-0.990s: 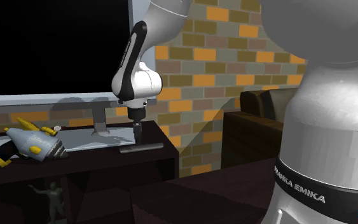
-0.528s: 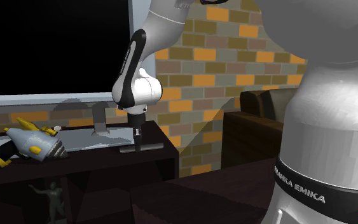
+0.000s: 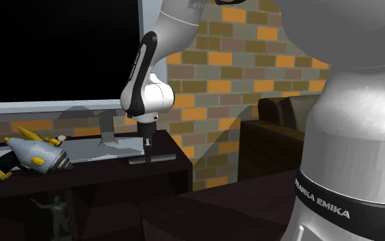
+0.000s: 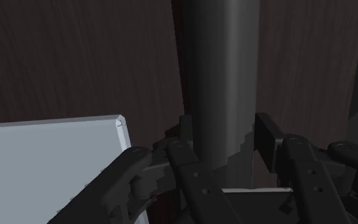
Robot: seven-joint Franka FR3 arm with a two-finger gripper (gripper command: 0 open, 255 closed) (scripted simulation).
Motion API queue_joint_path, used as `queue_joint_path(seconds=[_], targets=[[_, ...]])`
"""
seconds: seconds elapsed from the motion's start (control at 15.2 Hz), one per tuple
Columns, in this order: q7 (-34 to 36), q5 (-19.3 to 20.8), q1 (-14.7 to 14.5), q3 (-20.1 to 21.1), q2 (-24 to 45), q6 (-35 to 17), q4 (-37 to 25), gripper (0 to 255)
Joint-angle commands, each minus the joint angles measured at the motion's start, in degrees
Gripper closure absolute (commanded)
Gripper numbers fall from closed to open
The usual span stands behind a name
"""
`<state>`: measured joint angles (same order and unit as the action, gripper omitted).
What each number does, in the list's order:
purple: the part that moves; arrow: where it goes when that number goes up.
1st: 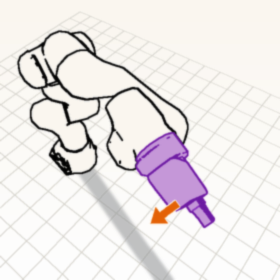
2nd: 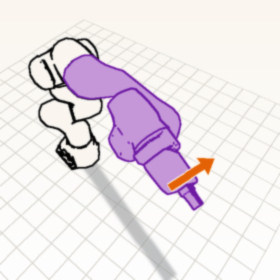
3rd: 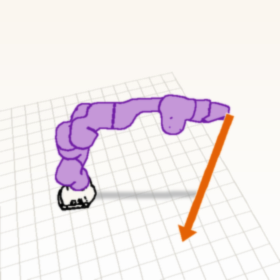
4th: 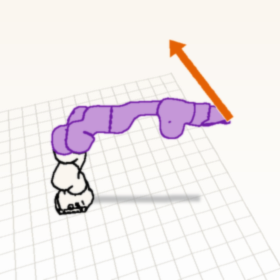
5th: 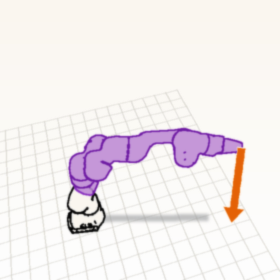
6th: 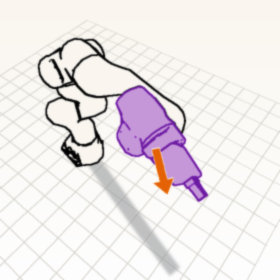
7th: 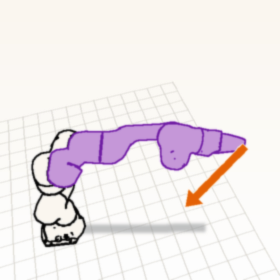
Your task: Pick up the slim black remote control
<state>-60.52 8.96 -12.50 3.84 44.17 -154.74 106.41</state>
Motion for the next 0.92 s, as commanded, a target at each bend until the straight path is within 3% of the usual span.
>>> queue_joint_path(seconds=[0.0, 0.86], targets=[[0.0, -0.04, 0.05, 0.03, -0.48, 0.2, 0.22, 255], [-0.88, -1.07, 0.96, 1.25, -9.1, 6.14, 2.93, 255]])
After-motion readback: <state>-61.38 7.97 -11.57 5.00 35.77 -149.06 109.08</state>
